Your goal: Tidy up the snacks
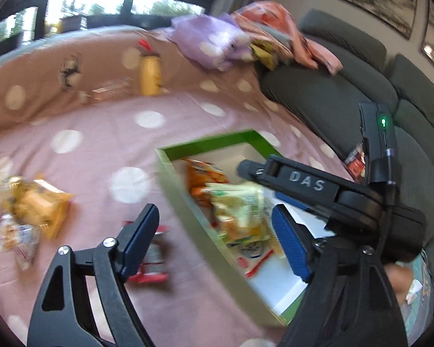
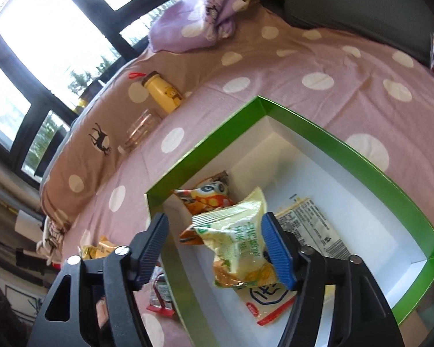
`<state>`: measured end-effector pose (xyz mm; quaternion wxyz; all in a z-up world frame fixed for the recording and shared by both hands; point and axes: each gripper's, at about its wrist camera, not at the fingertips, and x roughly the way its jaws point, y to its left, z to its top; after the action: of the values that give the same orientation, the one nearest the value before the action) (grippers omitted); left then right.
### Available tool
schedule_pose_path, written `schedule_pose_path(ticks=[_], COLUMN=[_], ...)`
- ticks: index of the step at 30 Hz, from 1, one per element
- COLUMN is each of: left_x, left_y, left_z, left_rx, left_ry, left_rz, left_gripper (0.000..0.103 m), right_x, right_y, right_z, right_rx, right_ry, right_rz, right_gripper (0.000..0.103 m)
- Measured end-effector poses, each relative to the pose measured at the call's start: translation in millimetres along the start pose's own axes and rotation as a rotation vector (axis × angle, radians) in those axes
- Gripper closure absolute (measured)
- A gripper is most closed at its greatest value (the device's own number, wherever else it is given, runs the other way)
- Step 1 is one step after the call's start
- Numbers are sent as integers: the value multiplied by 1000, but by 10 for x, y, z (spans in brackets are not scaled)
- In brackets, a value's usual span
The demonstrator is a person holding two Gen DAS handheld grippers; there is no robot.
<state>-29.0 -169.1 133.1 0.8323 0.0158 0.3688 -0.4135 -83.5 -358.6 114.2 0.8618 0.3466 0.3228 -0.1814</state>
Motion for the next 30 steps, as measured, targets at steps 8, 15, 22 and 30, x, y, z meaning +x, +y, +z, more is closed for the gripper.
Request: schedule_pose_path(ticks=[8, 15, 22, 30], left_x=[-696, -955, -1109, -1311], left_y=[809, 1463, 1832, 2102], left_z=[-298, -669, -837, -918], left_rx=[-182, -388, -484, -595], left_ry=[-104, -148, -143, -172], left_rz=[204, 277, 456, 494], left_gripper=[4, 4, 4, 4], right_x=[-83, -106, 23, 214], right_y=[495, 970, 1256, 1480], right_z=[-124, -365, -592, -839], right_rx=[-160, -295, -384, -459], right_ry=[-63, -83, -43, 25], right_rz=[104, 203, 216, 188], right_gripper=[18, 15, 14, 14])
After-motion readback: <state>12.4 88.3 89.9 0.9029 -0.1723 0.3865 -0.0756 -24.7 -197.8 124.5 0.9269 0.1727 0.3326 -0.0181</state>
